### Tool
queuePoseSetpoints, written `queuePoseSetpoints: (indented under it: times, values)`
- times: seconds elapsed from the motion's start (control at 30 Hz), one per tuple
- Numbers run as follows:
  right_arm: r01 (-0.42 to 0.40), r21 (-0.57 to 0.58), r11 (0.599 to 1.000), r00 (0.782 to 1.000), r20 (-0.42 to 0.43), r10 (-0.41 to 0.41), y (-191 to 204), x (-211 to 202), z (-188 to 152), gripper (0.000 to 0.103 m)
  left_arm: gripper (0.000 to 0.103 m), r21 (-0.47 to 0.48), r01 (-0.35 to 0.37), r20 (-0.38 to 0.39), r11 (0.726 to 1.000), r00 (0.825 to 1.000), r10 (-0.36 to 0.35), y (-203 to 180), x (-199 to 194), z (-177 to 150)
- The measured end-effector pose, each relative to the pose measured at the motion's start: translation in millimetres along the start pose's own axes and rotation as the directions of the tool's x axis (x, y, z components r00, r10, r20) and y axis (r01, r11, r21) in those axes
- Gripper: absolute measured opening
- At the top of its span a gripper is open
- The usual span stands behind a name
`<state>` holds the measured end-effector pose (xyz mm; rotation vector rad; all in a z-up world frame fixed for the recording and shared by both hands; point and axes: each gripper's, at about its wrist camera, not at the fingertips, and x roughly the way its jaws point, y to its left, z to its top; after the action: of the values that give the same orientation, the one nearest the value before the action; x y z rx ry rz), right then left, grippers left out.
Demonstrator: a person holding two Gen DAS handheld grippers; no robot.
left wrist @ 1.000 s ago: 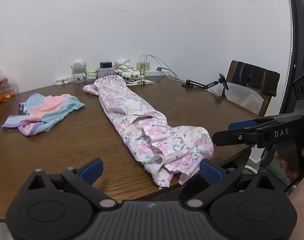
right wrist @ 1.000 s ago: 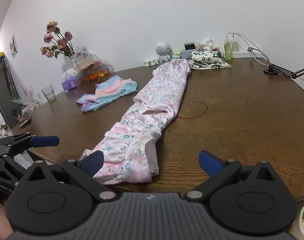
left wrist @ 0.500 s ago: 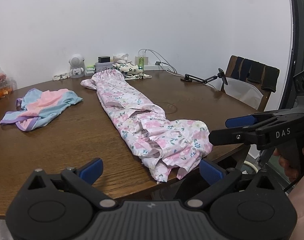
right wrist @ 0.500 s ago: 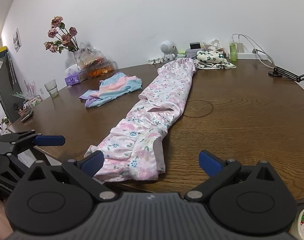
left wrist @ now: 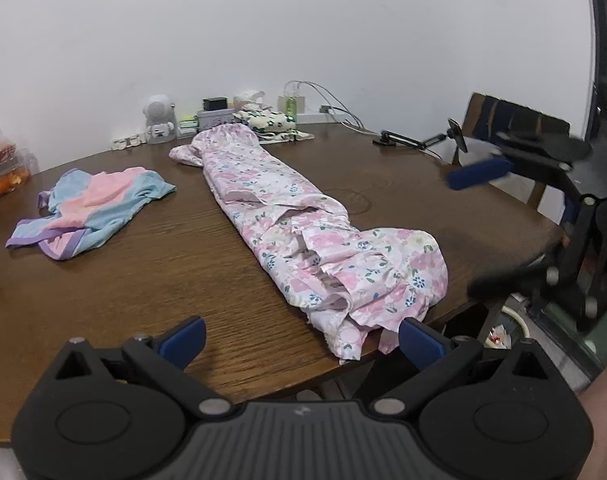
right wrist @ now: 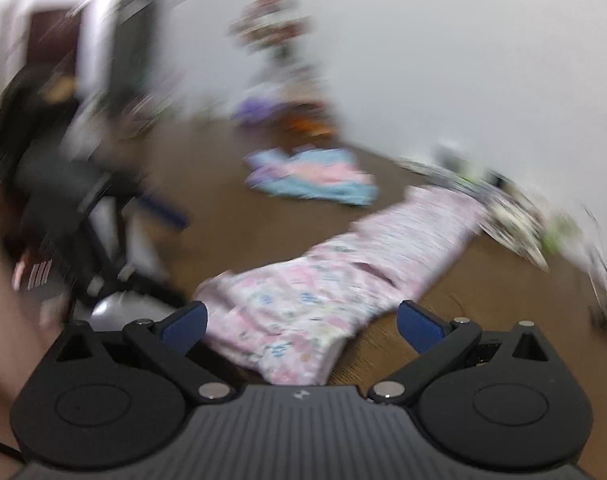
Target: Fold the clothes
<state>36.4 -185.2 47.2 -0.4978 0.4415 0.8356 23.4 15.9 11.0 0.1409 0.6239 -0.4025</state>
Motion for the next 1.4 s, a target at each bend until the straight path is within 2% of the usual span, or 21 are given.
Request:
queuePoseSetpoints:
  times: [0.07,0.13,0.17,0.2,0.23,0.37,0.53,0.6,0.63,0.67,0.7,0.73,0.77,0.83,0.9,0.97,1.07,1.17,1.3,1.33,1.4]
  values:
    - [-0.043,-0.123,0.991,0.997,-0.07,0.034,6,15,10,0.102,0.102,0.023,-0.005,-0.006,1.0,1.0,0.006,-1,1,2]
    - [-0.083,-0.206,0.975,0.988,-0.142,0.054,7,35,14,0.096,0.101,0.038,-0.01,-0.012,0.999,1.0,0.011,0,0,3]
    - [-0.108,-0.225,0.968,0.983,-0.171,0.07,8,43,15,0.088,0.101,0.044,-0.013,-0.014,0.999,1.0,0.013,0,0,4]
    - [-0.143,-0.226,0.963,0.976,-0.196,0.099,6,51,16,0.079,0.101,0.045,-0.015,-0.014,0.999,1.0,0.016,2,-1,4]
    - [-0.173,-0.218,0.96,0.969,-0.212,0.126,3,58,18,0.077,0.101,0.043,-0.017,-0.013,0.999,1.0,0.018,4,-3,4]
    - [-0.24,-0.205,0.949,0.951,-0.247,0.187,-8,80,22,0.077,0.101,0.039,-0.021,-0.006,0.999,1.0,0.021,11,-9,6]
    - [-0.334,-0.093,0.938,0.916,-0.265,0.3,-28,98,25,0.071,0.101,0.033,-0.032,0.002,0.999,0.999,0.032,19,-13,7]
    - [-0.359,-0.03,0.933,0.904,-0.259,0.34,-37,102,24,0.058,0.101,0.03,-0.03,-0.002,0.999,1.0,0.03,21,-12,8]
    - [-0.373,0.012,0.928,0.897,-0.252,0.363,-41,104,23,0.055,0.101,0.034,-0.028,-0.005,0.999,1.0,0.028,21,-10,9]
    - [-0.372,0.024,0.928,0.898,-0.245,0.366,-44,105,22,0.046,0.101,0.04,-0.026,-0.009,0.999,1.0,0.027,21,-8,10]
    - [-0.365,0.031,0.931,0.9,-0.244,0.361,-47,105,22,0.032,0.101,0.053,-0.023,-0.011,0.998,1.0,0.024,21,-6,12]
    - [-0.357,0.042,0.933,0.902,-0.244,0.356,-49,106,23,0.024,0.101,0.067,-0.02,-0.014,0.998,1.0,0.021,21,-4,13]
    - [-0.348,0.059,0.936,0.903,-0.248,0.351,-53,108,23,0.011,0.101,0.093,-0.017,-0.017,0.996,1.0,0.018,20,-2,16]
    - [-0.348,0.08,0.934,0.898,-0.258,0.357,-57,108,25,0.01,0.101,0.151,-0.011,-0.024,0.988,1.0,0.015,17,4,21]
    - [-0.353,0.097,0.93,0.891,-0.269,0.366,-61,108,27,0.009,0.1,0.244,0.005,-0.032,0.97,0.999,0.002,10,12,27]
    - [-0.358,0.134,0.924,0.887,-0.261,0.381,-69,105,32,0.008,0.094,0.351,0.025,-0.043,0.936,0.999,-0.011,2,21,32]
    - [-0.363,0.185,0.913,0.883,-0.244,0.401,-82,99,42,0.008,0.091,0.529,0.063,-0.057,0.846,0.998,-0.038,-11,36,34]
    - [-0.379,0.197,0.904,0.876,-0.239,0.419,-90,91,52,0.008,0.084,0.667,0.079,-0.037,0.741,0.997,-0.073,-17,46,36]
    - [-0.406,0.207,0.89,0.858,-0.247,0.449,-96,80,63,0.008,0.079,0.827,0.037,0.027,0.561,0.994,-0.106,-32,56,35]
    - [-0.411,0.209,0.887,0.855,-0.25,0.455,-97,78,65,0.008,0.075,0.857,0.036,0.029,0.515,0.993,-0.117,-36,58,34]
    - [-0.422,0.217,0.88,0.849,-0.246,0.467,-99,74,70,0.008,0.049,0.896,0.039,0.029,0.443,0.989,-0.145,-43,59,32]
